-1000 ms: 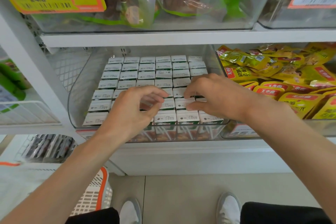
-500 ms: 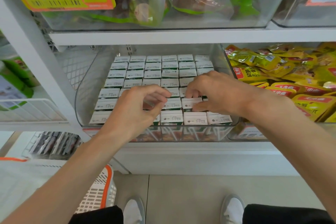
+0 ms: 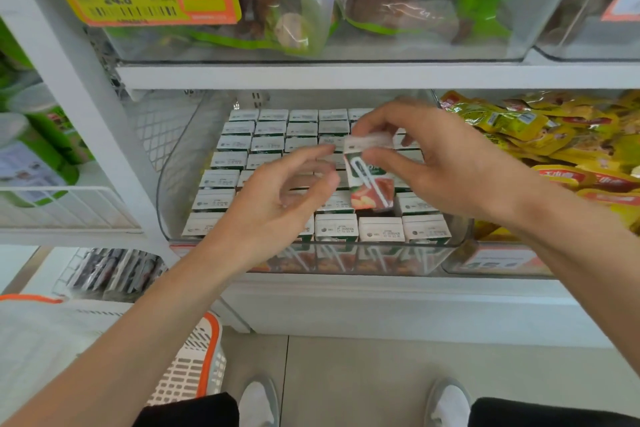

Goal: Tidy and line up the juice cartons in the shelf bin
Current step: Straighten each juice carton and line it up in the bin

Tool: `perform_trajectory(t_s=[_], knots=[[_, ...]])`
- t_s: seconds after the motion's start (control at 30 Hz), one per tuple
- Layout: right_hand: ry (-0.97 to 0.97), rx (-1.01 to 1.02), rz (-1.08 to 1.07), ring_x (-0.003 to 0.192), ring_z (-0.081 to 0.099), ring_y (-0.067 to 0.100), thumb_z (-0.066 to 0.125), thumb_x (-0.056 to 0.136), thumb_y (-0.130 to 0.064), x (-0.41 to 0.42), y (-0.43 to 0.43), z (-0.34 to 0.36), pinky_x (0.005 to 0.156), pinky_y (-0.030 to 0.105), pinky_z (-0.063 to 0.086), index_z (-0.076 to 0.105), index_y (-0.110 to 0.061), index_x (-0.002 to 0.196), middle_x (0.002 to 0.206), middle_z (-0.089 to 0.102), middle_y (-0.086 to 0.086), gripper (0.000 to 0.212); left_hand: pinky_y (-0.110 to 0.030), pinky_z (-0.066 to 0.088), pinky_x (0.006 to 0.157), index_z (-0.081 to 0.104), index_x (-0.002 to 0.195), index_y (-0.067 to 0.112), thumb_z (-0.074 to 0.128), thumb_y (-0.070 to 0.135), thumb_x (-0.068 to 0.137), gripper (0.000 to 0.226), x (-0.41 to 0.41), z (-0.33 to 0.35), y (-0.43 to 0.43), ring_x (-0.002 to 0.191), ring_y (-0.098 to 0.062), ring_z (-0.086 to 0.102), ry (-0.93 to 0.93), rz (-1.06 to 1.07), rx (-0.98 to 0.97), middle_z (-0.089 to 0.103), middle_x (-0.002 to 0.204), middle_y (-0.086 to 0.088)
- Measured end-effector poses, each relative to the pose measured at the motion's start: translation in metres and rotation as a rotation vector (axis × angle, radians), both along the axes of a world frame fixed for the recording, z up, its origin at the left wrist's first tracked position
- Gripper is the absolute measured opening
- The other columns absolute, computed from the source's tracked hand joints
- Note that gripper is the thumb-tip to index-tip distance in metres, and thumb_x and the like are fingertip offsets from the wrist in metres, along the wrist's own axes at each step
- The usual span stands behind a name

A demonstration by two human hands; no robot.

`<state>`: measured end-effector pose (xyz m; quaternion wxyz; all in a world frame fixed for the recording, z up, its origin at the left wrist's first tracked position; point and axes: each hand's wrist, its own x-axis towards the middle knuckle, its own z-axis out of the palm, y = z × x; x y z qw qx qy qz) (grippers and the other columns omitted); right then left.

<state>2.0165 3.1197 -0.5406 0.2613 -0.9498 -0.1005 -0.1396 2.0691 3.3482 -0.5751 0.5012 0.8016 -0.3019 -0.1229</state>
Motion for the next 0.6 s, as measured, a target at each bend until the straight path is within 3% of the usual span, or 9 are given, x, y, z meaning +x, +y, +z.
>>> perform_trajectory(t_s=[0.07,0.17,0.3,0.43,0.6], knots=[[-0.039,0.094,0.001,0.104,0.061,0.004,0.069,0.101,-0.025,-0.003,0.011,-0.004,0.092,0.014,0.046,0.069,-0.022,0.127,0.115,0.069,-0.006,0.026,-0.016,0.051,0.101,0.054,0.149,0.024,0.057,0.035,0.1,0.05,-0.002,0.005,0.002,0.123,0.004,0.063,0.035,-0.052,-0.061,0.071,0.132,0.014],[-0.032,0.265,0.0,0.108,0.064,0.009,0.07,0.102,-0.023,-0.004,0.03,-0.012,0.095,0.025,0.052,0.071,-0.021,0.126,0.116,0.071,-0.004,0.025,-0.014,0.05,0.102,0.057,0.146,0.022,0.06,0.027,0.1,0.047,-0.001,0.011,0.01,0.121,0.001,0.065,0.044,-0.038,-0.059,0.072,0.13,0.011],[-0.015,0.529,-0.023,0.106,0.07,0.012,0.074,0.099,-0.019,-0.005,0.052,-0.021,0.094,0.033,0.058,0.073,-0.016,0.125,0.115,0.075,-0.004,0.027,-0.019,0.055,0.096,0.071,0.124,0.022,0.062,0.019,0.101,0.025,0.002,0.013,0.026,0.113,-0.001,0.068,0.057,0.029,-0.023,0.075,0.118,0.009],[0.098,0.775,-0.09,0.101,0.071,0.005,0.08,0.091,-0.028,-0.009,0.067,-0.029,0.086,0.019,0.06,0.067,-0.024,0.132,0.117,0.071,-0.006,0.044,-0.013,0.057,0.082,0.073,0.124,0.025,0.061,0.025,0.102,0.025,0.0,0.012,0.037,0.107,-0.004,0.074,0.236,0.098,-0.111,0.076,0.121,0.007],[0.219,0.961,-0.136,0.101,0.076,0.012,0.081,0.089,-0.028,-0.01,0.074,-0.041,0.088,0.025,0.062,0.067,-0.023,0.124,0.11,0.079,-0.001,0.038,-0.015,0.058,0.082,0.073,0.123,0.025,0.06,0.023,0.103,0.024,0.001,0.014,0.039,0.104,-0.012,0.077,0.328,0.119,-0.177,0.078,0.117,0.005]])
